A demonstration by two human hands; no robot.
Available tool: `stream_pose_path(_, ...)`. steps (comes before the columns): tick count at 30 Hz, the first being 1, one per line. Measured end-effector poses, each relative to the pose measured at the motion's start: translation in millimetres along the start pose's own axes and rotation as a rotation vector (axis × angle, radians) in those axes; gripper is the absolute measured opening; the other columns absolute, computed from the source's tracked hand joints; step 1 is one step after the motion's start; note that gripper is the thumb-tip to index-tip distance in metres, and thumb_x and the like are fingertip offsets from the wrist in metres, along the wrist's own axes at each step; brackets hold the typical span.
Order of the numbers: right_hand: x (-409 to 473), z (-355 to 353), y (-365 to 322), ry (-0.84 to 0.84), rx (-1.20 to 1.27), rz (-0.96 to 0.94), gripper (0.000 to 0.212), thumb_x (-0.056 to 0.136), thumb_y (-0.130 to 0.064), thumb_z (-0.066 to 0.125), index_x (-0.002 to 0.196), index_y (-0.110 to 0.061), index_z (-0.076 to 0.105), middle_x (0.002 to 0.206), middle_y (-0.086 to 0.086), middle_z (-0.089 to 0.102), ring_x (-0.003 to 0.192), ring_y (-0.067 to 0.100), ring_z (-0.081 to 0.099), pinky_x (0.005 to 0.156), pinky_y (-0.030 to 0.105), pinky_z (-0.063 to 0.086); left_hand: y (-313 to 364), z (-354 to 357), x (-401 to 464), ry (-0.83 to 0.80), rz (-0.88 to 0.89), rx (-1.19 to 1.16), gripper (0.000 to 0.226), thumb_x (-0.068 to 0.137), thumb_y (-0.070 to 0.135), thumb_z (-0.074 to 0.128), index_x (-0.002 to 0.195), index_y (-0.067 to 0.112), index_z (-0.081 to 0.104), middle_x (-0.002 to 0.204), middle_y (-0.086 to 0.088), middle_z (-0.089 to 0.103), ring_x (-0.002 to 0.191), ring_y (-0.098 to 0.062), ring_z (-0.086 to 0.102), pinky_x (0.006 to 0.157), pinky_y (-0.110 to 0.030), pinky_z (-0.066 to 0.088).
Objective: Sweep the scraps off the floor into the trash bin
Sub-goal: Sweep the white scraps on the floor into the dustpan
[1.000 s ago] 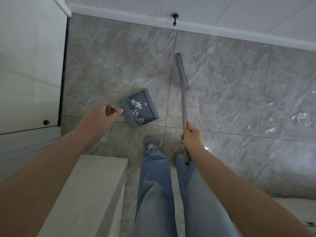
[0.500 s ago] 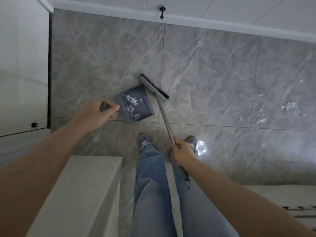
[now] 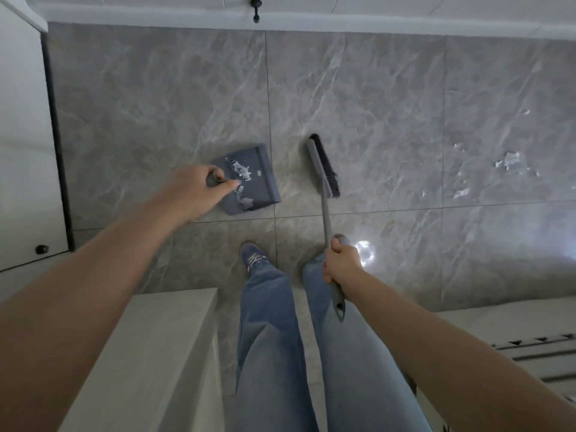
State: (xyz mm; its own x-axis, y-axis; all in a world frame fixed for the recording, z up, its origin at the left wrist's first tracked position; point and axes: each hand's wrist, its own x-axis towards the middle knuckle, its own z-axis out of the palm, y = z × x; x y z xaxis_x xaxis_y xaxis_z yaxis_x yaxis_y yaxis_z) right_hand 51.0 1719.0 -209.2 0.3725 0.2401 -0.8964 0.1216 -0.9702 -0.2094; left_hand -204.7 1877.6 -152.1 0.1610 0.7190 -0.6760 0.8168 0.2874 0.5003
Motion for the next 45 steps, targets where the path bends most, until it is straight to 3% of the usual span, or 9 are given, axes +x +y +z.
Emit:
stream_pose_path(3,-29,-10,13,-0.046,0.187,0.033,0.022,0.103,-0.018,0.043,0.119,-0.022,0.058,0.065,0.0,0.05,0.048,0.011,0.046,0.04,0.021,0.039,12,6,4,-0.073,0.033,0.019,0.039,0.093,0.045,0.059,0.076,0.011,0.053,0.055,-0.004,0.042,0.044,-0.017,0.038,0.048,-0.028,0.032)
stream_pose_path(10,-12,-75,29,0.111,0.452,0.072,0.036,0.103,-0.015,0.042,0.137,-0.018,0.052,0.059,0.002,0.037,0.042,0.011,0.031,0.035,0.019,0.027,48,7,33,-0.16,0.202,0.262,0.044,0.088,0.05,0.064,0.069,0.012,0.052,0.059,-0.007,0.045,0.056,-0.022,0.042,0.055,-0.032,0.029)
stream_pose_path(14,32,-100,12,0.2,0.333,0.092,0.039,0.099,-0.006,0.035,0.136,-0.006,0.049,0.061,0.003,0.039,0.049,0.017,0.035,0.046,0.029,0.033,78,8,49,-0.175,0.152,0.252,0.043,0.086,0.058,0.062,0.075,0.017,0.057,0.066,-0.01,0.062,0.052,-0.024,0.051,0.051,-0.03,0.041)
stream_pose_path(20,17,-53,-10,-0.011,0.161,0.134,0.036,0.097,-0.008,0.039,0.128,0.0,0.054,0.082,0.007,0.058,0.07,0.022,0.058,0.068,0.034,0.048,97,21,54,-0.159,0.048,0.108,0.049,0.089,0.052,0.063,0.078,0.005,0.06,0.049,-0.007,0.042,0.043,-0.019,0.04,0.042,-0.025,0.034)
stream_pose_path(24,-6,-28,5,-0.127,0.433,0.234,0.04,0.097,-0.013,0.032,0.12,-0.044,0.041,0.068,0.006,0.053,0.046,0.019,0.052,0.057,0.038,0.052,117,41,47,-0.226,0.073,0.157,0.043,0.09,0.053,0.06,0.075,0.013,0.058,0.051,-0.001,0.046,0.044,-0.019,0.043,0.042,-0.024,0.035)
stream_pose_path(28,-23,-51,8,-0.256,0.829,0.186,0.024,0.092,-0.001,0.054,0.098,-0.024,0.054,0.061,0.007,0.045,0.045,0.015,0.046,0.048,0.027,0.046,136,49,44,-0.243,0.066,0.171,0.038,0.093,0.049,0.059,0.074,0.017,0.055,0.044,0.01,0.045,0.043,-0.017,0.042,0.044,-0.024,0.036)
stream_pose_path(33,-29,-89,5,-0.402,1.316,0.221,0.031,0.091,0.007,0.055,0.109,-0.017,0.051,0.091,0.013,0.055,0.064,0.014,0.059,0.062,0.023,0.058,150,55,46,-0.219,0.049,0.126,0.036,0.094,0.045,0.059,0.073,0.016,0.055,0.035,0.011,0.048,0.043,-0.014,0.04,0.042,-0.024,0.034)
stream_pose_path(38,-19,-97,-14,-0.334,1.101,0.28,0.055,0.096,-0.01,0.056,0.148,-0.013,0.037,0.079,0.005,0.058,0.046,0.005,0.045,0.037,0.015,0.038,155,58,58,-0.202,0.065,0.142,0.038,0.093,0.05,0.058,0.075,0.017,0.055,0.053,-0.001,0.047,0.044,-0.018,0.042,0.041,-0.024,0.035)
stream_pose_path(45,2,-104,-38,-0.256,0.903,0.327,0.052,0.099,-0.007,0.047,0.146,-0.027,0.038,0.068,0.008,0.044,0.036,0.006,0.036,0.031,0.015,0.031,159,59,57,-0.187,0.074,0.205,0.038,0.092,0.05,0.059,0.078,0.015,0.058,0.062,-0.008,0.051,0.045,-0.021,0.044,0.045,-0.025,0.037)
